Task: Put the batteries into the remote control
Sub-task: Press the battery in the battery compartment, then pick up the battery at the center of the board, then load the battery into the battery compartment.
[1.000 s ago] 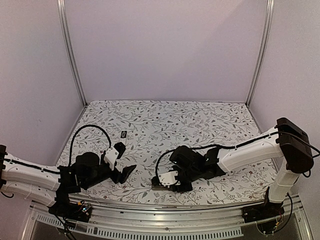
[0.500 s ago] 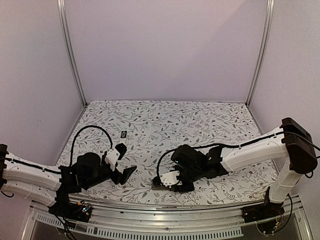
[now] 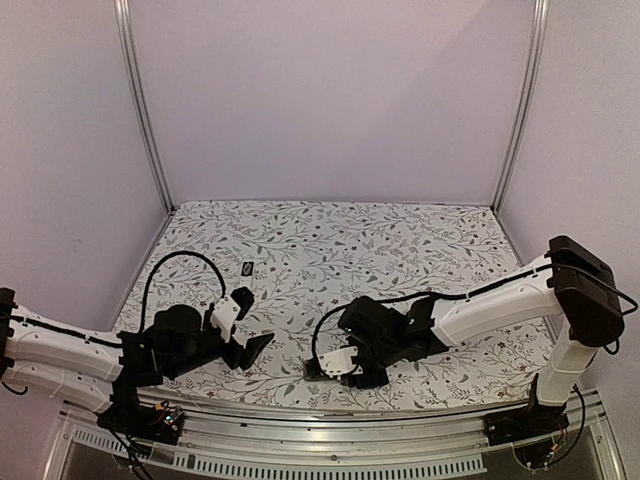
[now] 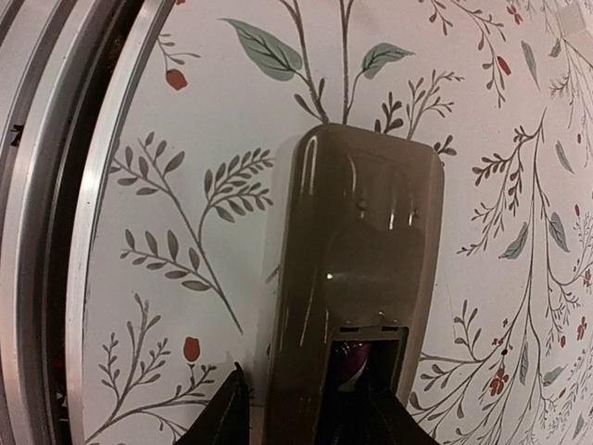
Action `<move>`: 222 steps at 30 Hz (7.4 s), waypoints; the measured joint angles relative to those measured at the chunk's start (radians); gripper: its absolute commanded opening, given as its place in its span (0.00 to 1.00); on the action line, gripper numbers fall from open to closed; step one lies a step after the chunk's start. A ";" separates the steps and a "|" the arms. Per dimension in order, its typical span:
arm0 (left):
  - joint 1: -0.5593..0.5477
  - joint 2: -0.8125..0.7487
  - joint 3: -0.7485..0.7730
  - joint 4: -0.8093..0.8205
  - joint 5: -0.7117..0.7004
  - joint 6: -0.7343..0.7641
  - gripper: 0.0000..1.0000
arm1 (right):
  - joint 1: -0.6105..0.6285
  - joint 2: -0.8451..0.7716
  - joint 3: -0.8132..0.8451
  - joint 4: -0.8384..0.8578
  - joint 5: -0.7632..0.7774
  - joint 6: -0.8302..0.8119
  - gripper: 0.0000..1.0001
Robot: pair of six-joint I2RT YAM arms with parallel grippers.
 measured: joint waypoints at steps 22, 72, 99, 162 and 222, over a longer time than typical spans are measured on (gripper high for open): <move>0.002 0.004 0.000 0.000 0.006 0.000 0.82 | 0.000 0.019 0.029 -0.015 0.012 0.017 0.21; 0.003 0.006 0.013 -0.003 0.012 0.011 0.82 | -0.624 -0.274 0.029 -0.334 0.227 1.012 0.34; 0.004 0.019 0.021 -0.005 0.029 0.014 0.82 | -0.685 -0.209 -0.151 -0.369 0.022 1.204 0.29; -0.066 -0.032 0.195 0.103 0.195 0.237 0.78 | -0.375 -0.721 0.105 0.254 -0.570 0.562 0.00; -0.199 0.134 0.290 0.241 0.217 0.066 0.75 | -0.303 -0.492 -0.004 0.145 -0.496 0.521 0.00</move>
